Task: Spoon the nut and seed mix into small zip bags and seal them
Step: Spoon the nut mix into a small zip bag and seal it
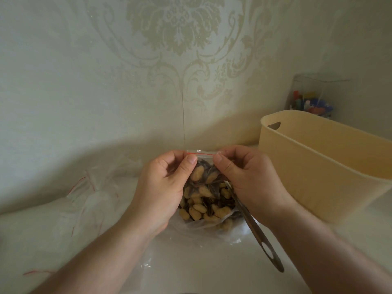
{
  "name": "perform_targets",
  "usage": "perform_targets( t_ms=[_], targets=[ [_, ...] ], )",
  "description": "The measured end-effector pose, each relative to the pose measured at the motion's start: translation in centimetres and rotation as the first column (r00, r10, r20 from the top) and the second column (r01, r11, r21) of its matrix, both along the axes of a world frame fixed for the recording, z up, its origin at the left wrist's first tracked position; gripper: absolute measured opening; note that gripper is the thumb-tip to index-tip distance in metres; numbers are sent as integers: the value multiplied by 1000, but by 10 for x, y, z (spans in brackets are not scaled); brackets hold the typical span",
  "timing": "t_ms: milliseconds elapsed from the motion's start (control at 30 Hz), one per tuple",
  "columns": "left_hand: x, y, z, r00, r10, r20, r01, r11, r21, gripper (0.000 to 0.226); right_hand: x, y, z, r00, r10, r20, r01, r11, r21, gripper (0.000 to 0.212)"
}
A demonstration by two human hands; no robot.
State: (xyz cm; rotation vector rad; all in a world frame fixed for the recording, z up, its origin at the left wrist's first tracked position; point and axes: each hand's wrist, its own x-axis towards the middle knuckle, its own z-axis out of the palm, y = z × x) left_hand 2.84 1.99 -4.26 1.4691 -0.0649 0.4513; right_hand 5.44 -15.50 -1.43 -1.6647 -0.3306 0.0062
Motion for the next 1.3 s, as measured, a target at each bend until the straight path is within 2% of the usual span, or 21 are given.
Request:
perform_targets(
  t_ms=[200, 367, 533, 767, 867, 1033, 1300],
  targets=[
    [-1, 7, 0, 997, 62, 52, -70, 983, 169, 16, -1, -1, 1, 1000, -10, 16, 10, 999, -30, 13],
    [-2, 6, 1, 994, 75, 78, -86, 986, 142, 14, -3, -1, 4, 998, 60, 1, -60, 998, -14, 12],
    [-4, 1, 1, 997, 39, 72, -49, 989, 140, 12, -4, 2, 1, 999, 48, 21, -48, 999, 0, 8],
    [-5, 1, 3, 997, 4, 73, -14, 991, 133, 19, -6, 2, 2, 993, 121, 18, -121, 992, 34, 10],
    [-5, 2, 1, 997, -28, 71, 15, 985, 173, 14, -6, 4, 1, 989, 143, 39, -145, 988, 56, 12],
    [-4, -2, 0, 995, -19, 97, 0, 980, 200, 12, -5, 7, -1, 988, 141, 65, -147, 985, 94, 4],
    [-8, -2, 1, 994, 0, 109, -27, 969, 244, 14, -6, 4, 3, 991, 123, 51, -128, 985, 113, 10]
  ],
)
